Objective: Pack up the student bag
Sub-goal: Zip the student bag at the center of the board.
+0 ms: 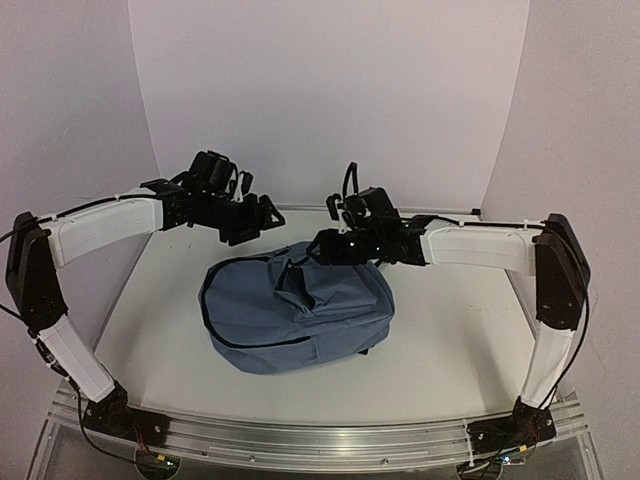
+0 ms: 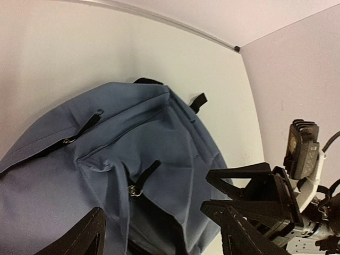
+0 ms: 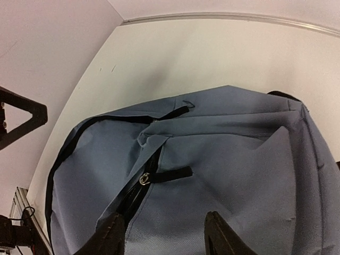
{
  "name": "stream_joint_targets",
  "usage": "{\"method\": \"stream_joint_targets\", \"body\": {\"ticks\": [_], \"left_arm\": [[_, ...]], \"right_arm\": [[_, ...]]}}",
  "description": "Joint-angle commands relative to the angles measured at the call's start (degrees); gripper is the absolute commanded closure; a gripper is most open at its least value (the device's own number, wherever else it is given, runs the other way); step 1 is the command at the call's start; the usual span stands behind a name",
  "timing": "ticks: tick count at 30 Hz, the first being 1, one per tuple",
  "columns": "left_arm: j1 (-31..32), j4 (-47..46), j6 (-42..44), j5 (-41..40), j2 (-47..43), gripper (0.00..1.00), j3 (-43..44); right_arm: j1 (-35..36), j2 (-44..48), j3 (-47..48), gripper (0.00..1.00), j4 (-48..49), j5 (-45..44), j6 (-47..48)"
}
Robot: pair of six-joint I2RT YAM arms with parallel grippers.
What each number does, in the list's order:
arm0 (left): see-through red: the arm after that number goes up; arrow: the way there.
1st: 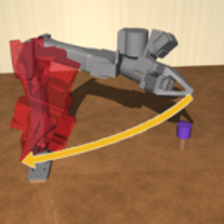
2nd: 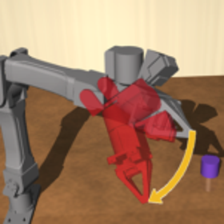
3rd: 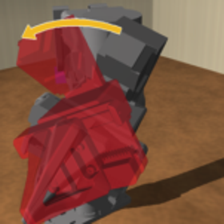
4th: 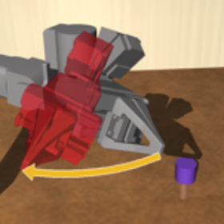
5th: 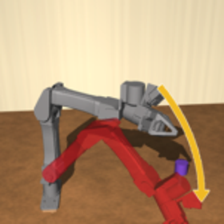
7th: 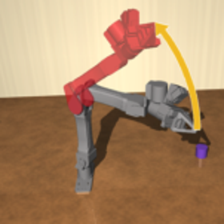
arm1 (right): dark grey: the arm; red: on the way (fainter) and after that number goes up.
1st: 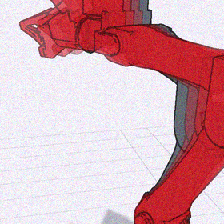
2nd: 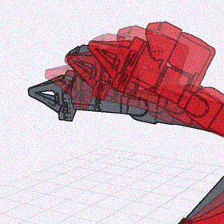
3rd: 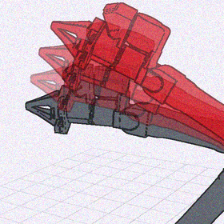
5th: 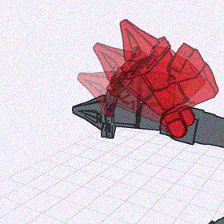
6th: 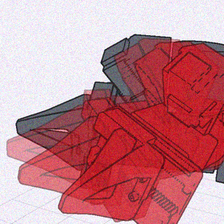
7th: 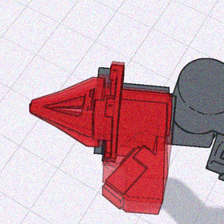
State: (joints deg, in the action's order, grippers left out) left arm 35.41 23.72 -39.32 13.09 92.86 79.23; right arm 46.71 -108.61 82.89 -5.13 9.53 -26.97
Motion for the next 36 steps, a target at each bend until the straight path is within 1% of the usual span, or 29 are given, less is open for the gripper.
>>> {"method": "stream_joint_targets", "body": {"ticks": [1, 3, 5, 11, 14, 20, 25, 28, 31, 36], "left_arm": [[-0.26, 0.12, -1.96, -0.4, 1.1, 0.26, -2.78], [-0.25, -0.7, -2.71, 0.24, 1.94, 0.26, -3.89], [-0.26, -1.28, -3.45, 0.54, 2.62, 0.26, -4.65], [-0.26, -2.29, -4.17, 1.53, 6.3, 0.26, -4.57], [-0.26, -2.76, -4.37, 1.67, 8.24, 0.28, -3.6], [-0.26, -3.93, -5.16, 1.86, 11.54, 0.38, -2.51], [-0.26, -4.56, -5.74, 0.39, 11.55, 0.38, -2.59], [-0.26, -5.59, -6.26, 0.68, 11.59, 0.39, -2.64], [-0.25, -6.11, -6.64, 1.02, 12.04, 0.4, -2.37], [-0.26, -5.77, -6.78, 1.28, 12.85, 0.47, -1.7]], "right_arm": [[1.54, -3.79, 1.58, 0.6, 0.85, 2.17, 0.91], [2.5, -4.77, 1.29, 0.63, 0.78, 2.94, 0.94], [3.79, -5.43, 0.53, 0.65, 0.57, 2.76, 1.04], [4.79, -5.08, -2.64, 0.65, 0.17, 0.8, 0.85], [4.79, -3.22, -2.95, 0.62, -0.16, -0.37, 1.04], [4.79, 1.54, -0.74, 0.53, -1.14, -3.06, 1.99], [3.77, 3.35, 2.2, 0.48, -2.8, -5.54, 1.59], [1.52, 1.87, 3.97, 0.47, -2.96, -4.32, 0.73], [-0.36, -1.33, 6.68, 0.47, -2.98, -1.33, 0.45], [-1.56, -7.42, 12.01, 0.48, -2.95, 3.96, 0.88]]}}
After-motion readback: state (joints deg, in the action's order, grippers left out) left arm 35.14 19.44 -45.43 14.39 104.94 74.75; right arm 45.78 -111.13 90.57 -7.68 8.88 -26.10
